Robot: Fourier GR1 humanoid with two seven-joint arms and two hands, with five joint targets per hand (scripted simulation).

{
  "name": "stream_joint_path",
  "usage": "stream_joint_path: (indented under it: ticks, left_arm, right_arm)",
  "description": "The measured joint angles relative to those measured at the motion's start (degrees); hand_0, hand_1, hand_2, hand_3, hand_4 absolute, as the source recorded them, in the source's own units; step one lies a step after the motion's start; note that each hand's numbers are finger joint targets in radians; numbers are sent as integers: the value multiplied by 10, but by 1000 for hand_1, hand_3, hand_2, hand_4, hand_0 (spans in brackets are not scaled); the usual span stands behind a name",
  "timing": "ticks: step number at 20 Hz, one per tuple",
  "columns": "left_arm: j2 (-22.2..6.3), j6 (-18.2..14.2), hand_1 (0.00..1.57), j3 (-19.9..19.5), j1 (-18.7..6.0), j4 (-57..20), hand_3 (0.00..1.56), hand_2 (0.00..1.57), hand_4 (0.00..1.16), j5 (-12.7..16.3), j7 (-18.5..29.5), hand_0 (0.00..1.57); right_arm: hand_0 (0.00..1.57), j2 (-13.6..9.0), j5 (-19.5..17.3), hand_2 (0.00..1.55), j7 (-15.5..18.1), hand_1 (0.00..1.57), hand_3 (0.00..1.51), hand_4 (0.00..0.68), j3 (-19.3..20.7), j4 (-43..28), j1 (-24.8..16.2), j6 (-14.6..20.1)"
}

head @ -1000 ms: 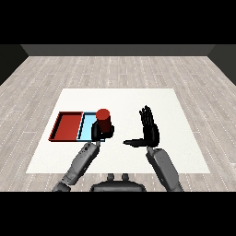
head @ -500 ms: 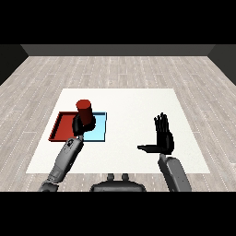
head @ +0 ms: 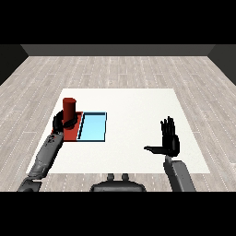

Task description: Pick the red can and put it in the red box

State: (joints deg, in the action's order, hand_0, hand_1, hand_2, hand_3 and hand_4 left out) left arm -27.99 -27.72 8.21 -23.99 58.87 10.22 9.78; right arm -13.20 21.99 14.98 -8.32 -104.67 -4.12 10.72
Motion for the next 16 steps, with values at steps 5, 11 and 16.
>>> stream_joint_path:
  ticks: [5, 11, 16]
  left_arm:
    - [-25, 24, 1509, -5, -34, -160, 1363, 1426, 972, -28, -20, 1509]
    - [-21, 29, 0, 6, -87, -339, 0, 324, 705, -71, -55, 0]
    - [-6, 55, 258, 3, -112, -439, 499, 572, 642, -84, -38, 258]
  right_arm:
    - [0, 12, -7, 0, 16, 0, 0, 0, 0, 44, 19, -4]
    - [0, 16, -14, 0, 20, 0, 0, 0, 11, 83, 53, -2]
    - [0, 28, -22, 0, 48, 0, 0, 0, 15, 127, 66, -5]
